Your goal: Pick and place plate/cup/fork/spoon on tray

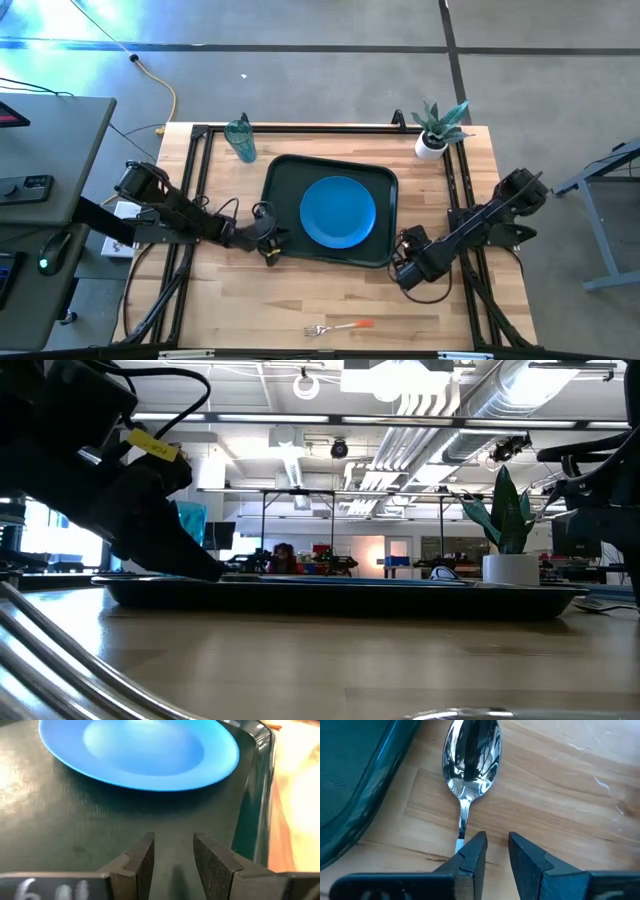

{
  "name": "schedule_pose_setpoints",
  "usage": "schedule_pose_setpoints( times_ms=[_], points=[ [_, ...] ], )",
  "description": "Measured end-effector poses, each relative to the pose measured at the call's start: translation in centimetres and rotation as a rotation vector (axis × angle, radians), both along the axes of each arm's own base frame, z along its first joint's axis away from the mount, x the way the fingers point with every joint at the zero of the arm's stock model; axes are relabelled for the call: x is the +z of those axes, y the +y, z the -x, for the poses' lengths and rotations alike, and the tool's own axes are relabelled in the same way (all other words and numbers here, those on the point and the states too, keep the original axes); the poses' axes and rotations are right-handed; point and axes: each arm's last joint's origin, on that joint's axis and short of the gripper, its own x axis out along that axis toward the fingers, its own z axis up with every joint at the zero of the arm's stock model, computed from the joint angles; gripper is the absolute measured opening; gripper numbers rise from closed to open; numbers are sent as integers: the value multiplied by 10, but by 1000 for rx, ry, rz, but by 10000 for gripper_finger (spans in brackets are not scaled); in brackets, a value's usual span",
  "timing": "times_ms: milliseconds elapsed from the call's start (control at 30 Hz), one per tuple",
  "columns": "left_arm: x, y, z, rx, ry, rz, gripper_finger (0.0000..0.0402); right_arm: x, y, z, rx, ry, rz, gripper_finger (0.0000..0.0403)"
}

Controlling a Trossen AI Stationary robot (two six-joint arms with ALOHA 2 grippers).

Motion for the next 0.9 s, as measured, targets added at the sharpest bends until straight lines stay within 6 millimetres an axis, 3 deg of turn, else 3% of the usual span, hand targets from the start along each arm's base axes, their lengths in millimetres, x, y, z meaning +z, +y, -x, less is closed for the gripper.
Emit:
schedule_pose_setpoints(
  times_ms=[167, 367, 633, 900],
  points=[
    [2, -2, 0, 7, -19, -60, 126, 32, -2, 7, -2, -42, 65, 80],
    [14, 10, -10, -22, -109, -135, 126, 52, -6, 10, 19, -198, 67, 77],
    [-1, 35, -7, 74, 53, -93, 126, 38, 4, -3, 84, -221, 48, 65],
    [-7, 22, -3, 27, 83, 15, 126, 20, 11, -5, 77, -118, 10, 62]
  ],
)
